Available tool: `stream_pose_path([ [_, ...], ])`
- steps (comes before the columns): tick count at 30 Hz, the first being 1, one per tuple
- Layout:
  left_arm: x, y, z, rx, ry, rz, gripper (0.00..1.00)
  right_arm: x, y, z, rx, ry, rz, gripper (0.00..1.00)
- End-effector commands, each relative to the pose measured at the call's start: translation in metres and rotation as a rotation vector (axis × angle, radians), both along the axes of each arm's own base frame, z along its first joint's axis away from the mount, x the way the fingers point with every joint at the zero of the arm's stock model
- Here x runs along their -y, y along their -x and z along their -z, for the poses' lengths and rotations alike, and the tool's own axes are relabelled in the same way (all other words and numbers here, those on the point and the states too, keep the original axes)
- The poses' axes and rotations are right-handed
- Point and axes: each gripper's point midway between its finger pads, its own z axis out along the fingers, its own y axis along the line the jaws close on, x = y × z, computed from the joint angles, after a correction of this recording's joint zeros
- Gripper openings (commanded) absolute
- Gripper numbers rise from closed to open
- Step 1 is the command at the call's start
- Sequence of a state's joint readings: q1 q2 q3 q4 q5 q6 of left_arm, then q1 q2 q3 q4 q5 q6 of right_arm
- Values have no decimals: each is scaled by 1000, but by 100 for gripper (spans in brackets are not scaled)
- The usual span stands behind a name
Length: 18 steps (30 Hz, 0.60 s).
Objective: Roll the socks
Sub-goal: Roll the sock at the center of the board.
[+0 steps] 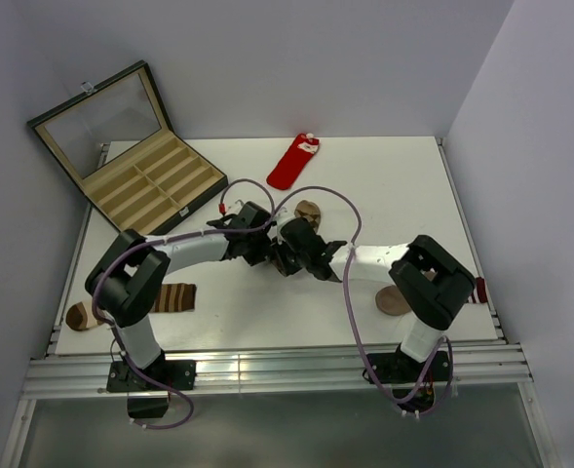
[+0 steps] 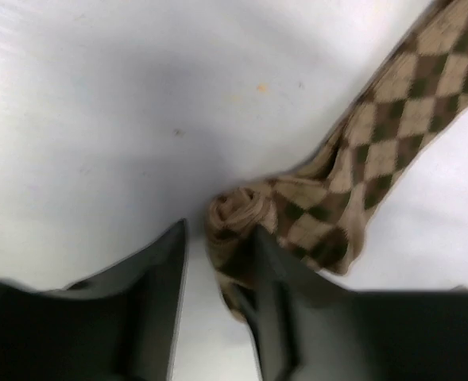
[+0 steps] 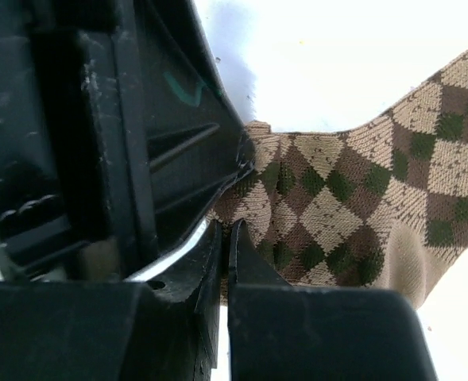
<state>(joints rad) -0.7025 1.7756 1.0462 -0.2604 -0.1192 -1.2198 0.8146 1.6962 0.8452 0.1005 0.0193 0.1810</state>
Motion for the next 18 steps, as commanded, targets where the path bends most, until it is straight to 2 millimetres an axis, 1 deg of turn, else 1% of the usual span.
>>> stream_pose_path([
  [1,-9,18,-6,4,-32,15,49,26,42,52,-257,98,-49,0],
  [2,-9,18,-9,12,-23,9,60,23,44,49,-305,45,-67,0],
  [5,-12,16,-15,40,-6,-8,78,19,42,42,-372,-32,-81,0],
  [8,-15,17,-21,64,6,-17,86,12,44,32,-471,-150,-116,0],
  [9,-16,17,-22,70,9,-20,89,8,48,28,-533,-217,-137,0],
  [11,-18,18,-24,89,25,-23,93,4,47,23,-575,-282,-153,0],
  [12,-17,18,-25,98,31,-25,93,2,48,23,-618,-313,-139,0],
  [13,-20,19,-27,107,35,-28,94,0,49,17,-653,-368,-156,0],
  [14,-19,18,-29,120,47,-27,94,-2,49,17,-690,-405,-139,0],
  [16,-21,21,-28,123,51,-26,93,0,43,12,-720,-471,-135,0],
  [18,-21,21,-29,131,58,-25,93,1,41,15,-767,-492,-97,0],
])
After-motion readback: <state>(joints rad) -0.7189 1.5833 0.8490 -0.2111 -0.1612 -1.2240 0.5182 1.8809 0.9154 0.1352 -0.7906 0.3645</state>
